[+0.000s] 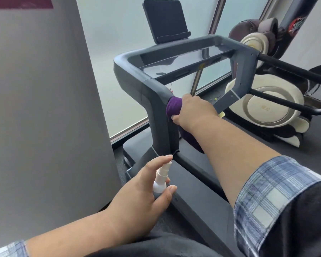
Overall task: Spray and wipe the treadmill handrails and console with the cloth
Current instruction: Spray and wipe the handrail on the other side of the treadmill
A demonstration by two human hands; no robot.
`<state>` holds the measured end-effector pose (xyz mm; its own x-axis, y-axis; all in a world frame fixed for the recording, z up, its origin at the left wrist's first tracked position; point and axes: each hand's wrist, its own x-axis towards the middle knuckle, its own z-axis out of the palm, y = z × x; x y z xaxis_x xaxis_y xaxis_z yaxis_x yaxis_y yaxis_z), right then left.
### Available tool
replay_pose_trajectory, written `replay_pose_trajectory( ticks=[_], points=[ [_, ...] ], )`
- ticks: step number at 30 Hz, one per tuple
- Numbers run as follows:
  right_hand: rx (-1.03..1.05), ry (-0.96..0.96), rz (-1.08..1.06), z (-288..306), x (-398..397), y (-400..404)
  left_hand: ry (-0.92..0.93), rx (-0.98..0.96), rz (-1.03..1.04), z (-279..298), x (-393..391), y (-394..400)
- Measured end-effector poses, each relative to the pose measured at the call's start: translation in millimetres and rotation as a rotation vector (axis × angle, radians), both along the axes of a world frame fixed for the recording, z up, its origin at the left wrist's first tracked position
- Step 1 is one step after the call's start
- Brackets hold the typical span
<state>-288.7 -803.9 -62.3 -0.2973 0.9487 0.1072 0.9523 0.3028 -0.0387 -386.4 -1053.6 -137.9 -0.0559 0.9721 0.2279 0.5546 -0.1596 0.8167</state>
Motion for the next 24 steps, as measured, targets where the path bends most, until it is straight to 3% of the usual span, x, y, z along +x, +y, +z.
replay_pose_trajectory(
  ticks=[14,24],
  points=[
    [-0.028,0.077,0.031,-3.9,135.0,-64.1,0.06,-0.004,0.01,10.6,116.2,-23.0],
    [0.138,0.058,0.041,-16.1,222.6,-113.3,0.117,-0.016,-0.057,7.8,201.4,-48.9]
  ],
)
